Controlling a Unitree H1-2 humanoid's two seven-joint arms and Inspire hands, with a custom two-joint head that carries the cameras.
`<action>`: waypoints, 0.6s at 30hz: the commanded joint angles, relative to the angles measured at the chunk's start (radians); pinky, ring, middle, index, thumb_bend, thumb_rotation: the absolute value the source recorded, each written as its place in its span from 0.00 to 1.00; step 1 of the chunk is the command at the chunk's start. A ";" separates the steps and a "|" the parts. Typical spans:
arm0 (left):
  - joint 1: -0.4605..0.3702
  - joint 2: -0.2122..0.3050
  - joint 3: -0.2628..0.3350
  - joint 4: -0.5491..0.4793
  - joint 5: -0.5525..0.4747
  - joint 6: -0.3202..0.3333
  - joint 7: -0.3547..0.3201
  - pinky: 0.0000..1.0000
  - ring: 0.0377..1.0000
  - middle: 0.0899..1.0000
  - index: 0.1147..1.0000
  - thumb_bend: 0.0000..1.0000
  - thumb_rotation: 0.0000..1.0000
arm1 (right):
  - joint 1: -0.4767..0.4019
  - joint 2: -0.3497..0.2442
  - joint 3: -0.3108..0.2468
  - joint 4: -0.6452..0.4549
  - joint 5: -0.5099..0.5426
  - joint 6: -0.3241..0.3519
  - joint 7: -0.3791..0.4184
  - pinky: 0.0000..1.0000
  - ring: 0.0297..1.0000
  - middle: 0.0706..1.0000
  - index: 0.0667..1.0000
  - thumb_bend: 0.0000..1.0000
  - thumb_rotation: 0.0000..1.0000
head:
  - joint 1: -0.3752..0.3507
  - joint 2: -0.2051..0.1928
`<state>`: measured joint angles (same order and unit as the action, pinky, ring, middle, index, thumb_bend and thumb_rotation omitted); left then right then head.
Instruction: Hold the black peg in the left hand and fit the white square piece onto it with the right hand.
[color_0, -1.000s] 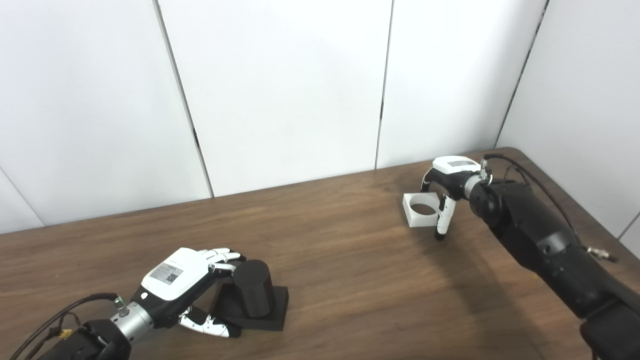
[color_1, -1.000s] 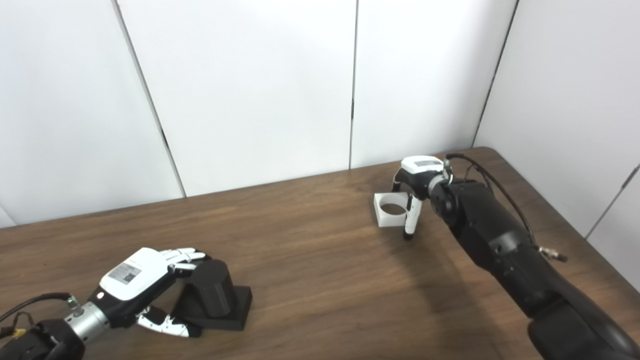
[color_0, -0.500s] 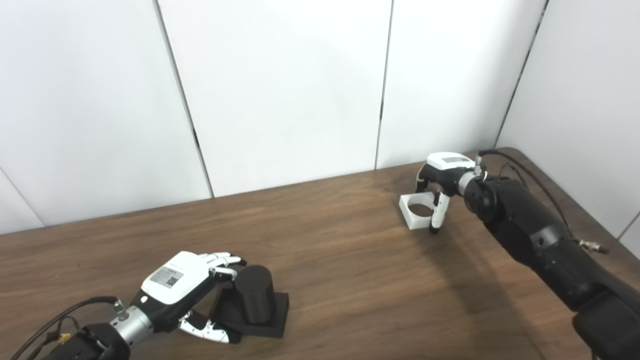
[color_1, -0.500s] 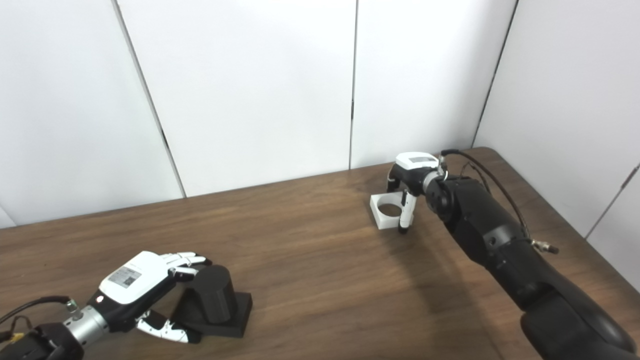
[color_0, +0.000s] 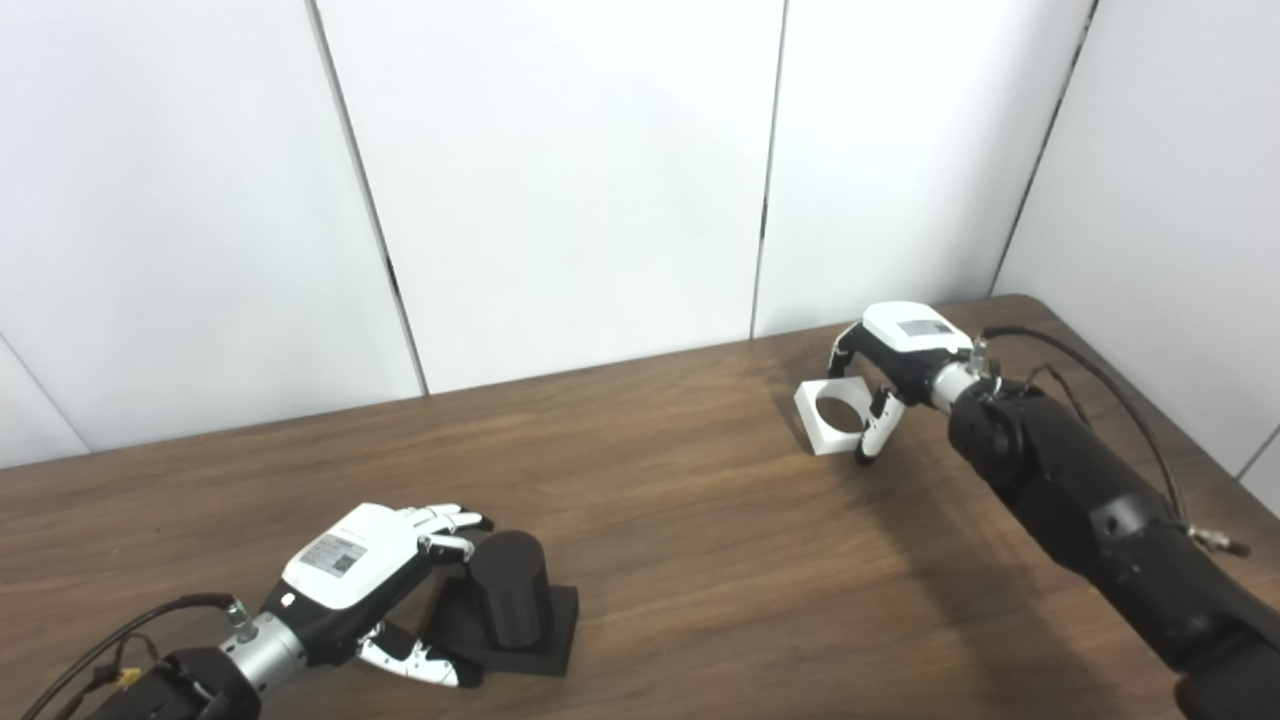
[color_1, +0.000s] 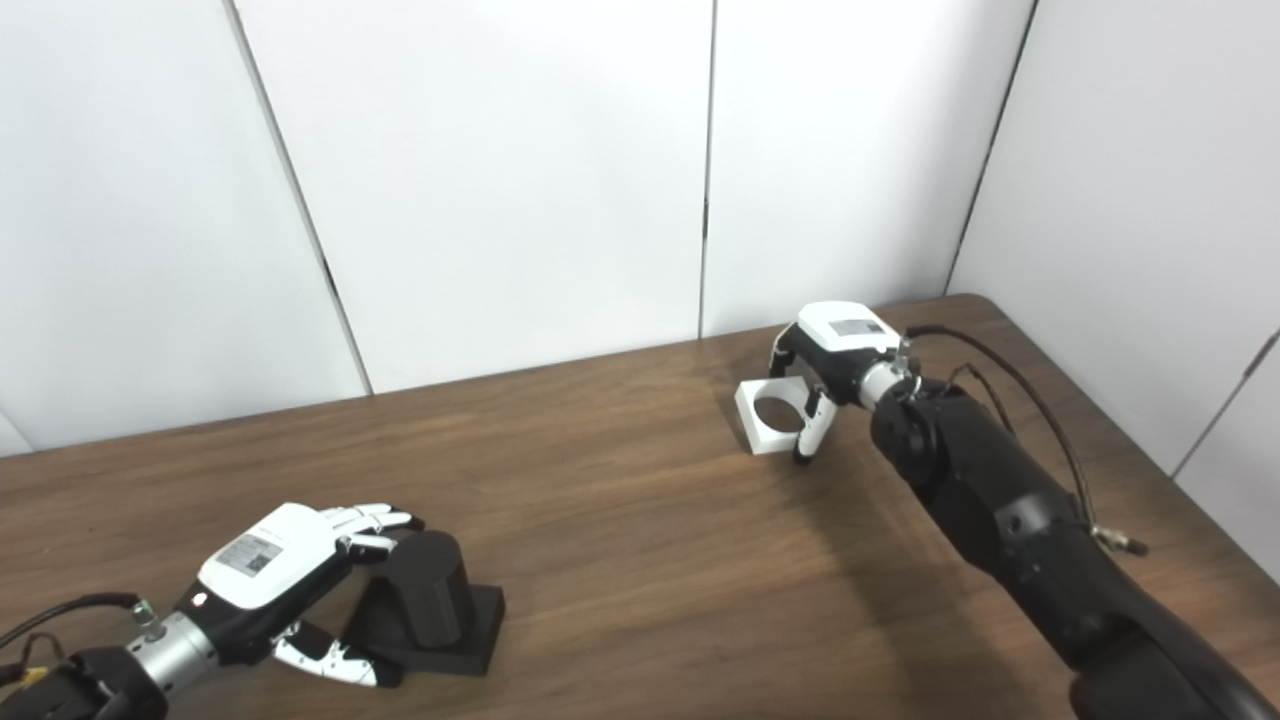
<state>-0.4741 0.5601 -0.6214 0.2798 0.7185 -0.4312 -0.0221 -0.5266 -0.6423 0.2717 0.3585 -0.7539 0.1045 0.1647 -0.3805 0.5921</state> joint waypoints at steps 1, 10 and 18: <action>0.054 0.013 -0.047 0.026 0.078 -0.004 -0.096 0.79 0.88 0.86 0.43 0.52 0.06 | -0.025 -0.025 -0.013 -0.080 0.006 -0.055 -0.028 0.82 0.78 0.70 0.44 0.52 0.13 | 0.015 0.006; 0.048 -0.008 -0.058 0.036 0.099 0.002 -0.096 0.80 0.90 0.88 0.43 0.52 0.07 | 0.024 -0.028 -0.054 -0.303 0.009 -0.067 0.006 0.82 0.78 0.71 0.44 0.52 0.13 | 0.130 0.026; 0.039 -0.030 -0.069 0.014 0.122 0.048 -0.127 0.83 0.92 0.90 0.43 0.52 0.07 | 0.029 -0.007 -0.063 -0.423 0.040 -0.105 0.048 0.77 0.77 0.73 0.44 0.52 0.13 | 0.271 0.055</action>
<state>-0.4797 0.5377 -0.6237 0.2658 0.7403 -0.3964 -0.0426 -0.4619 -0.6383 0.2247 -0.0151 -0.7287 0.0366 0.2158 -0.1092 0.6473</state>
